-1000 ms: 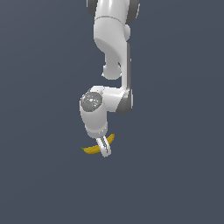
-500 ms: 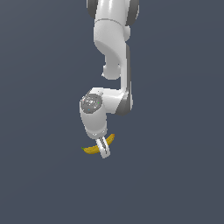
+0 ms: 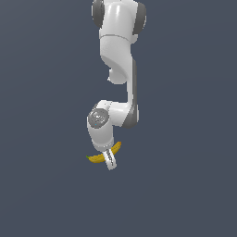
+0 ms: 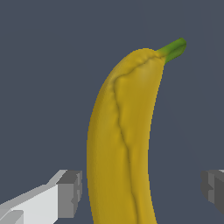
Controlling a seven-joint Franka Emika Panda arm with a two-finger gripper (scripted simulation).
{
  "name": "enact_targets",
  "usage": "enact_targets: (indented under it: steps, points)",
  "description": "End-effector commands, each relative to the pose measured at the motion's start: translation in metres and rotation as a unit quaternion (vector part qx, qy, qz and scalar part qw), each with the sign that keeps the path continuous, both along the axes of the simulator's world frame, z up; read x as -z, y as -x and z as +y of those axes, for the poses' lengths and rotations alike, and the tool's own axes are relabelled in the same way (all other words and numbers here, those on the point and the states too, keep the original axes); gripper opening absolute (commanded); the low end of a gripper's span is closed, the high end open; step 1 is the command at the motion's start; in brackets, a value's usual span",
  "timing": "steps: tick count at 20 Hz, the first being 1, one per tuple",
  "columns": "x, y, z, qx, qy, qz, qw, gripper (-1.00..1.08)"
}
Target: Pick up the object and move it to a goal position.
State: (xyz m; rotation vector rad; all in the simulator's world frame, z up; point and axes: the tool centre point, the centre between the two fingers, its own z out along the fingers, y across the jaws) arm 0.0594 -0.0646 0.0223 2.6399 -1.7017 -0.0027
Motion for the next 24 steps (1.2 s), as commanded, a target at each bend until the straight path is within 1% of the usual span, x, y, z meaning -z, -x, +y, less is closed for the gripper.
enact_targets:
  steps: [1,3,4,17,24]
  points:
    - [0.004,-0.001,0.0,0.0,0.0,-0.001,1.0,1.0]
    - [0.004,-0.002,0.0,0.0,0.0,-0.001,1.0,1.0]
    - [0.004,-0.002,0.0,0.0,0.0,-0.001,1.0,-1.0]
    - [0.001,-0.002,0.002,-0.001,0.0,-0.001,1.0,-1.0]
    - [-0.027,-0.001,0.008,0.0,0.0,-0.001,1.0,-1.0]
